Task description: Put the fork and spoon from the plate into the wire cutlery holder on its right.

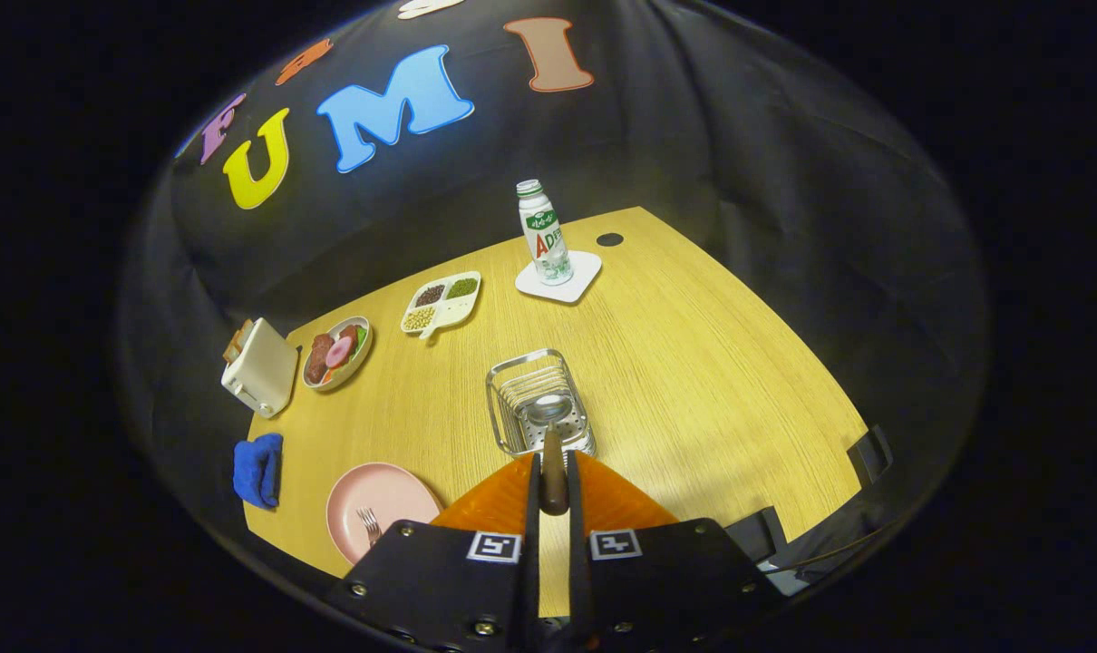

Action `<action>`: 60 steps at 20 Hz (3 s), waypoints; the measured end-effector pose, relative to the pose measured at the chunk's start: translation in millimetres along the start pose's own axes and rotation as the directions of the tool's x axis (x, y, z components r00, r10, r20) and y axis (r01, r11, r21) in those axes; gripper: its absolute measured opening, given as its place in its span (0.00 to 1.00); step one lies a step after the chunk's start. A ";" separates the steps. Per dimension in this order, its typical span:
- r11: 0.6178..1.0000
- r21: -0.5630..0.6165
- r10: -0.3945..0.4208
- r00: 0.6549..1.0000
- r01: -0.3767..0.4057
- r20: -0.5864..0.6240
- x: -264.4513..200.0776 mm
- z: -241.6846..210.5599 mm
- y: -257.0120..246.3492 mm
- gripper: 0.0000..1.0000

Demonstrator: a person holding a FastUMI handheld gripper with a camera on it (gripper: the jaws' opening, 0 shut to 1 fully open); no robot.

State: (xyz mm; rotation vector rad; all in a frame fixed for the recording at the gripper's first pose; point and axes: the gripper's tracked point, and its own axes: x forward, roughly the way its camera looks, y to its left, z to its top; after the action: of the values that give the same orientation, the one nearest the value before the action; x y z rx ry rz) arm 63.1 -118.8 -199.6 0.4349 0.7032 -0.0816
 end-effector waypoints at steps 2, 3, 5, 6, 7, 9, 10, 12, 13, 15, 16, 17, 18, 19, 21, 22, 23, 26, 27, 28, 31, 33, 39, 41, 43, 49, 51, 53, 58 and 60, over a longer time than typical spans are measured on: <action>1.000 -0.015 0.002 1.000 -0.002 0.015 -3.4 3.9 1.5 0.16; 1.000 -0.022 0.008 1.000 -0.007 0.026 -5.3 6.7 3.3 0.16; 0.999 -0.038 0.018 0.999 -0.016 0.034 -9.4 5.8 8.2 0.16; 0.999 -0.042 0.028 0.999 -0.027 0.038 -12.5 4.7 13.1 0.16; 0.998 -0.047 0.040 0.998 -0.038 0.039 -15.7 2.4 17.9 0.16; 0.996 -0.066 0.067 0.997 -0.065 0.040 -22.1 -4.9 30.2 0.16; 0.993 -0.084 0.083 0.996 -0.079 0.038 -24.1 -10.7 37.9 0.16; 0.985 -0.131 0.114 0.993 -0.109 0.033 -27.8 -20.3 54.5 0.16; 0.980 -0.155 0.129 0.991 -0.124 0.024 -28.5 -26.6 63.6 0.16; 0.970 -0.179 0.168 0.986 -0.167 -0.006 -28.4 -43.9 85.2 0.16; 0.963 -0.189 0.189 0.982 -0.190 -0.026 -28.1 -54.8 96.8 0.16; 0.956 -0.202 0.207 0.977 -0.212 -0.047 -26.2 -65.0 106.9 0.16; 0.948 -0.218 0.222 0.972 -0.232 -0.071 -25.7 -77.6 117.2 0.16; 0.940 -0.231 0.236 0.967 -0.251 -0.092 -24.6 -87.4 126.8 0.16; 0.925 -0.245 0.265 0.955 -0.290 -0.131 -23.9 -106.1 145.8 0.16; 0.918 -0.251 0.275 0.950 -0.306 -0.150 -23.2 -115.2 153.6 0.16; 0.912 -0.258 0.283 0.944 -0.319 -0.169 -21.9 -123.4 160.4 0.16; 0.894 -0.282 0.290 0.930 -0.347 -0.227 -17.6 -149.9 174.8 0.16; 0.888 -0.289 0.292 0.924 -0.358 -0.249 -16.1 -158.7 178.3 0.16; 0.881 -0.296 0.293 0.917 -0.369 -0.272 -15.1 -168.8 182.5 0.16; 0.861 -0.327 0.283 0.901 -0.389 -0.328 -11.5 -190.3 187.3 0.16; 0.854 -0.340 0.273 0.897 -0.393 -0.349 -8.7 -198.8 189.9 0.16; 0.847 -0.364 0.239 0.889 -0.388 -0.391 3.0 -214.6 193.7 0.29; 0.850 -0.364 0.222 0.886 -0.380 -0.407 6.9 -220.7 193.2 0.29; 0.850 -0.369 0.208 0.883 -0.376 -0.421 9.7 -225.9 193.9 0.29; 0.825 -0.436 0.144 0.878 -0.361 -0.456 23.4 -237.9 188.3 0.29; 0.827 -0.433 0.134 0.874 -0.359 -0.467 26.4 -241.3 186.6 0.14; 0.828 -0.424 0.147 0.871 -0.368 -0.469 23.8 -241.8 189.4 0.11; 0.831 -0.393 0.182 0.860 -0.394 -0.476 19.6 -240.9 188.4 0.06; 0.844 -0.368 0.189 0.859 -0.390 -0.476 17.4 -239.7 188.2 0.06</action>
State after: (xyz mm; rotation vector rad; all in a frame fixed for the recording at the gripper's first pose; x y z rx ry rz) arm -28.6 152.5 -305.5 0.0983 1.0448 0.4856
